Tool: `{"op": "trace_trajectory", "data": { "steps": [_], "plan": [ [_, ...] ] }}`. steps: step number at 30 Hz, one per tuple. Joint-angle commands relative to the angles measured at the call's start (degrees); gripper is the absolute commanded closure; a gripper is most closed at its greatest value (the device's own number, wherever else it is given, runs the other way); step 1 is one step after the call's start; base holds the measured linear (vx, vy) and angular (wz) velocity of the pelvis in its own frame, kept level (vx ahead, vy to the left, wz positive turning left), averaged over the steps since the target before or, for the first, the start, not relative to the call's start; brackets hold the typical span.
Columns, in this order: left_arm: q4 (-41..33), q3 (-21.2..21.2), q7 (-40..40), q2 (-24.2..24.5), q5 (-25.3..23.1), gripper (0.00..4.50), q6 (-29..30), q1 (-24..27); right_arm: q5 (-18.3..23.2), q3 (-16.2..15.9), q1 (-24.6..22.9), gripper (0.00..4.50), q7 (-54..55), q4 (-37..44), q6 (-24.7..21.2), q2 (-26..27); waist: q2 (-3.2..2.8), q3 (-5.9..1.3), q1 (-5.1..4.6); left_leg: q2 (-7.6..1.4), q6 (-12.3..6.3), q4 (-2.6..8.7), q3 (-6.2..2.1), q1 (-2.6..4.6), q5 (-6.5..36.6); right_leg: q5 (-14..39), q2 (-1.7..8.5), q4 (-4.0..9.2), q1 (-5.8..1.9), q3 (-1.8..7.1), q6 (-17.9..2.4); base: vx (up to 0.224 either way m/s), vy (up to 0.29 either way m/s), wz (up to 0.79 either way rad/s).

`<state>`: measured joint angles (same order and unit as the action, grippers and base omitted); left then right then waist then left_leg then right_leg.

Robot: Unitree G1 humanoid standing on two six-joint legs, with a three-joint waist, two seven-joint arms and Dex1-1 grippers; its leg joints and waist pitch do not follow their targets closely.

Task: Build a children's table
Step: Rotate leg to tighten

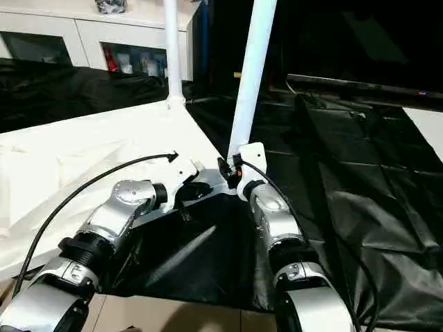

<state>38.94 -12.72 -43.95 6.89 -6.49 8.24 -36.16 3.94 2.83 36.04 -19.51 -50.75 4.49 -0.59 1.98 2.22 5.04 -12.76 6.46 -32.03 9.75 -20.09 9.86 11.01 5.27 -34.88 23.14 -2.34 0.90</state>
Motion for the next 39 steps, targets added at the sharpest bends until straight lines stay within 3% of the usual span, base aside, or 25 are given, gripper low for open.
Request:
{"op": "trace_trajectory", "data": {
  "steps": [1, 3, 8, 11, 15, 16, 19, 23, 25, 33, 34, 39],
  "plan": [
    [-1.61, -0.88, -1.57, -1.75, 1.95, 4.5, -2.7, -1.01, -0.89, -4.33, -0.57, 1.77, -6.03, -1.86, -1.14, 3.01, -0.11, -2.63, 0.06, 0.2, -0.58, 4.18, 0.38, -0.15, 20.51, 20.12, 1.84, 5.48, -1.67, 1.38, -8.17, 0.0, 0.0, 0.0],
    [-2.14, -0.93, -5.45, 0.39, 2.5, 4.5, -3.44, -0.33, -1.48, -5.01, -0.17, 1.38, -9.58, -1.84, -0.29, 0.34, -0.15, -2.69, 0.13, 0.14, -0.72, 4.17, 0.41, -0.17, 19.62, 18.85, 1.88, 5.37, -1.81, 1.39, -8.68, 0.0, 0.0, 0.0],
    [-2.96, -1.82, -11.26, 3.85, 3.02, 4.5, -3.33, 0.56, -2.28, -6.96, 0.02, 1.35, -19.07, -1.6, -0.19, -4.67, -0.15, -2.89, 0.27, 0.02, -1.64, 3.93, 0.6, -0.34, 16.32, 13.97, 1.91, 4.79, -2.3, 1.39, -10.63, 0.0, 0.0, 0.0],
    [-3.16, -2.56, -16.48, 6.56, 3.53, 4.5, -3.06, 0.93, -2.46, -8.66, -0.19, 1.35, -28.47, -1.05, 0.61, -9.08, -0.3, -3.19, 0.18, 0.1, -2.76, 3.41, 0.71, -0.65, 11.69, 4.71, 1.58, 3.59, -2.89, 1.24, -13.38, 0.0, 0.0, 0.0],
    [-3.39, -3.16, -22.33, 9.18, 4.1, 4.5, -3.68, 0.96, -1.05, -10.84, -1.53, 1.35, -42.87, 1.79, 1.47, -13.67, -0.24, -3.48, 0.43, 0.06, -4.88, 2.77, 0.96, -0.35, 8.31, -2.65, 1.41, 2.86, -3.14, 1.12, -16.01, 0.0, 0.0, 0.0],
    [-3.34, -3.19, -23.6, 9.71, 4.36, 4.5, -3.81, 0.89, -0.58, -11.29, -1.83, 1.35, -46.07, 2.5, 1.54, -14.67, -0.22, -3.41, 0.58, 0.02, -5.85, 2.56, 1.08, -0.55, 7.32, -4.62, 1.3, 2.64, -3.24, 1.06, -16.82, 0.0, 0.0, 0.0],
    [-3.43, -3.4, -26.09, 10.97, 5.02, 4.5, -3.83, 0.77, 0.5, -12.05, -2.02, 1.35, -51.48, 3.39, 1.2, -16.39, -0.23, -3.27, 1.13, -0.18, -6.41, 2.58, 1.18, -0.33, 8.82, -2.68, 1.56, 2.72, -3.11, 1.01, -17.52, 0.0, 0.0, 0.0],
    [-3.72, -3.7, -28.56, 12.48, 5.67, 4.5, -4.07, 0.79, 1.07, -12.48, -1.83, 1.61, -55.17, 3.53, 2.13, -17.41, -0.23, -2.98, 1.55, -0.4, -4.36, 2.99, 1.09, -0.12, 12.67, 5.11, 1.85, 3.29, -2.85, 1.15, -16.3, 0.0, 0.0, 0.0],
    [-3.99, -3.69, -30.09, 13.67, 6.0, 4.5, -4.19, 1.06, 1.89, -12.61, -1.82, 1.68, -57.69, 4.3, 1.13, -17.39, -0.24, -2.99, 1.62, -0.42, -3.65, 3.09, 1.06, 0.01, 13.43, 6.63, 1.86, 3.42, -2.77, 1.18, -15.91, 0.0, 0.0, 0.0],
    [-3.85, -3.48, -32.13, 15.32, 6.47, 4.5, -4.66, 1.66, 3.37, -12.65, -2.38, 2.07, -61.06, 5.8, 0.32, -17.05, -0.06, -3.26, 1.62, -0.32, -4.36, 2.87, 1.0, -0.32, 10.1, 1.94, 1.75, 2.76, -3.02, 1.09, -16.11, 0.0, 0.0, 0.0],
    [-3.81, -3.48, -32.17, 15.44, 6.54, 4.5, -4.67, 1.73, 3.46, -12.69, -2.51, 2.28, -61.29, 5.91, 0.26, -17.03, -0.06, -3.28, 1.68, -0.32, -4.48, 2.83, 1.04, -0.22, 9.66, 1.54, 1.77, 2.78, -2.92, 1.07, -16.3, 0.0, 0.0, 0.0],
    [-3.53, -3.09, -30.3, 15.02, 6.65, 4.5, -4.79, 2.08, 4.02, -12.73, -3.99, 2.46, -61.38, 7.17, -0.57, -16.48, -0.09, -3.13, 1.68, -0.33, -4.03, 2.96, 1.06, -0.19, 10.91, 3.85, 1.82, 3.01, -2.88, 1.11, -15.99, 0.0, 0.0, 0.0]
  ]
}}
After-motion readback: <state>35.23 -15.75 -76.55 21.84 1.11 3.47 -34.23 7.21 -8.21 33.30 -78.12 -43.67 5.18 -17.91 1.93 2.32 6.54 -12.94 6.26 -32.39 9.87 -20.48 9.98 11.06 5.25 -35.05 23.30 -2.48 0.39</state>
